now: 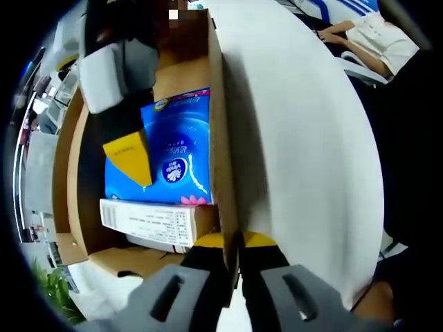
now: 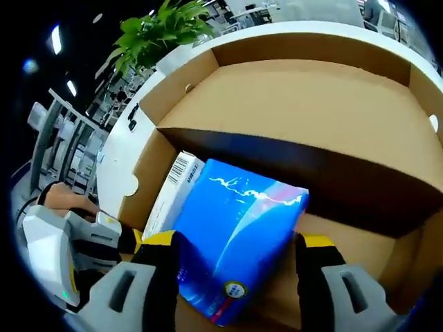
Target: Operate the shoe box by opening the lid, removing the specified soft item, and placing it in the target area until the item is outside and the box remains undamaged.
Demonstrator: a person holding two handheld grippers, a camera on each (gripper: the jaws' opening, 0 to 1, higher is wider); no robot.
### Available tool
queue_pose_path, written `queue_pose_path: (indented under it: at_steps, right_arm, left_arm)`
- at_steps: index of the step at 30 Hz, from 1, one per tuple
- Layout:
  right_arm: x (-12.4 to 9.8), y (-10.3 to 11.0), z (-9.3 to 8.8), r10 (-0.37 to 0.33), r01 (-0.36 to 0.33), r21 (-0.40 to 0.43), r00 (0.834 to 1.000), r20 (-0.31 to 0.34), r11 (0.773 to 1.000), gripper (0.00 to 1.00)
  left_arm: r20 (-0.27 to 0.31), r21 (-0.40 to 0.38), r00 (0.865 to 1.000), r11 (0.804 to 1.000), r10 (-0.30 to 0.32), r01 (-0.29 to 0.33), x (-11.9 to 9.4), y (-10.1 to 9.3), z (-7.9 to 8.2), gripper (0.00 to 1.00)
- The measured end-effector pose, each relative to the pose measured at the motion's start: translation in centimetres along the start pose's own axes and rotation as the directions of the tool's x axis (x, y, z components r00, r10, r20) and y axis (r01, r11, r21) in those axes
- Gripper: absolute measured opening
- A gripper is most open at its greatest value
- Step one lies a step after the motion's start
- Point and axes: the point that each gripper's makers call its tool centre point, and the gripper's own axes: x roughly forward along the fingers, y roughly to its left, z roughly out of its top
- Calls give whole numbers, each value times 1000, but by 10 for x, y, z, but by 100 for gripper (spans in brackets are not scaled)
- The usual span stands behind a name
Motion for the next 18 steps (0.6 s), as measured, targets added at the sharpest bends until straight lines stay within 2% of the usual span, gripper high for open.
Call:
queue_pose_path:
  at_steps: [7,18]
  right_arm:
    - [6,4,0,-4,4,16,1000,-2,1000,76]
    - [7,3,-2,-8,8,-2,1000,-3,1000,75]
  left_arm:
    - [-5,-2,1000,1000,1,-1,0,-1,0,4]
    - [-6,-3,1000,1000,4,-4,-1,-2,0,4]
